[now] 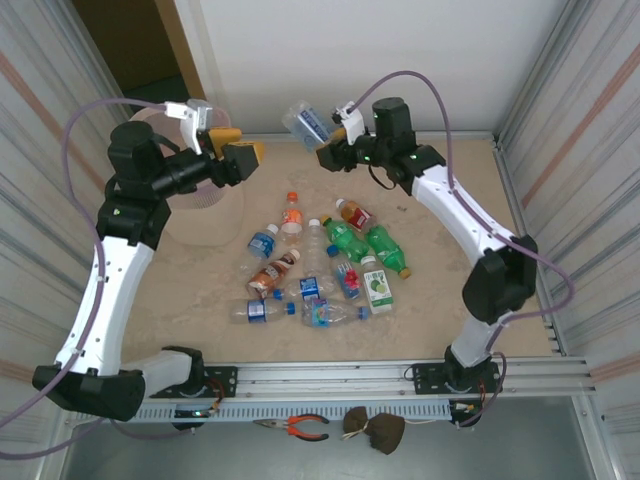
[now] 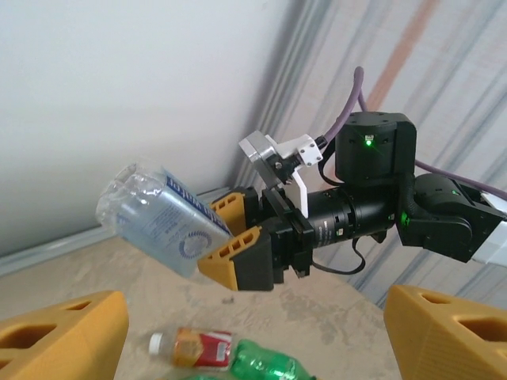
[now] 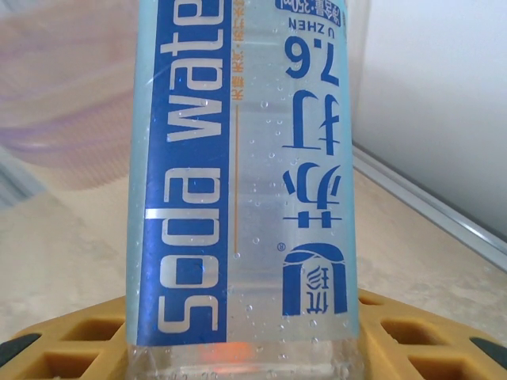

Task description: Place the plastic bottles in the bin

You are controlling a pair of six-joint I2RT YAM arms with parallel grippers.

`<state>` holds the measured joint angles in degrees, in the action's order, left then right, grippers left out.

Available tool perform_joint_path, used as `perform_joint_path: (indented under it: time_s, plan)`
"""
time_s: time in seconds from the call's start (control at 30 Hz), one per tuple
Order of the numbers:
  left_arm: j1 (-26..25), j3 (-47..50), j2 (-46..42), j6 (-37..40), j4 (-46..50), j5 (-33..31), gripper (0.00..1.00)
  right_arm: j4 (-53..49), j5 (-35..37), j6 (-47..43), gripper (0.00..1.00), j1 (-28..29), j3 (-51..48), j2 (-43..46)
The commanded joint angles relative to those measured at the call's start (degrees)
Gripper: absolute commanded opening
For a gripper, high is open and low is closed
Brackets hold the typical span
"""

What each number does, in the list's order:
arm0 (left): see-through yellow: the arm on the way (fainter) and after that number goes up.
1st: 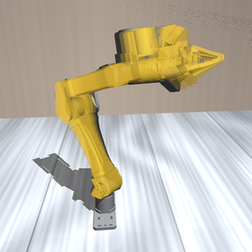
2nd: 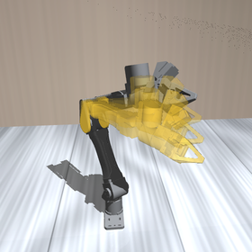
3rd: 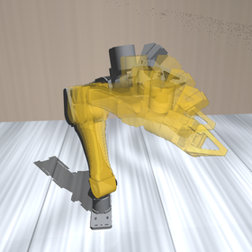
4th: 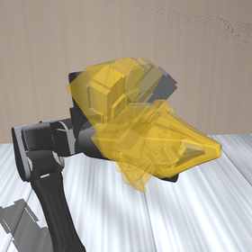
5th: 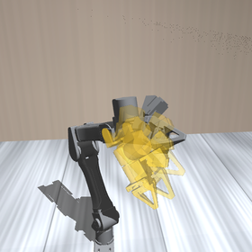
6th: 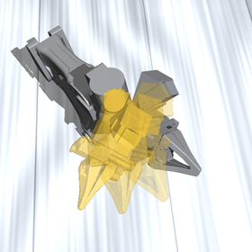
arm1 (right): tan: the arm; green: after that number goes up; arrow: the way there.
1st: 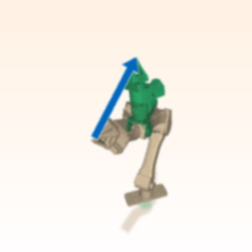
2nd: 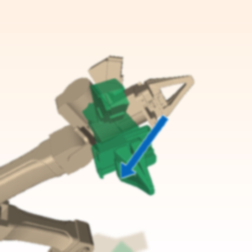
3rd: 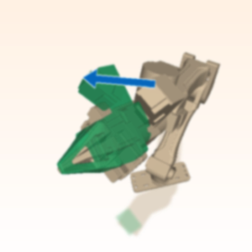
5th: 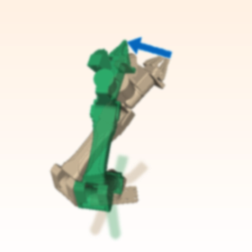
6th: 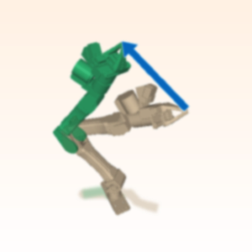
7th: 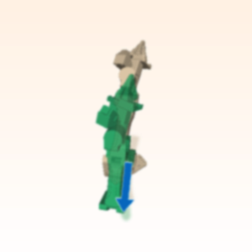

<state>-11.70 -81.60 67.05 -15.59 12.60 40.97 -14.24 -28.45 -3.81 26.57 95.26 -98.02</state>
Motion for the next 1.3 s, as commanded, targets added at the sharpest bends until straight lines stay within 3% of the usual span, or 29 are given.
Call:
perform_joint_path:
  time_s: [0.0,0.3,0.57,0.77,0.97,1.27]
  plan:
    - [-1.91,-0.31,-0.51,-1.57,-8.03,1.91,0.85,5.66,-6.77,6.27,0.51,-0.42,-3.51,7.57]
    - [-7.46,-2.29,0.97,-2.51,-16.85,5.68,0.86,15.36,-13.43,16.16,0.51,-0.36,-12.84,22.49]
    - [-14.84,-7.56,5.28,-1.83,-19.60,9.87,0.86,21.93,-17.94,21.73,0.52,1.06,-15.54,29.98]
    - [-19.76,-11.16,8.34,-2.04,-21.21,10.88,0.86,22.95,-18.22,21.51,0.53,3.19,-15.20,32.51]
    - [-20.71,-11.03,10.10,-6.76,-28.93,12.69,0.81,23.33,-18.49,21.08,0.54,4.70,-14.91,33.24]
    - [-22.71,-12.85,11.76,-5.38,-30.27,15.49,0.72,24.86,-18.49,22.13,0.54,5.77,-14.76,32.96]
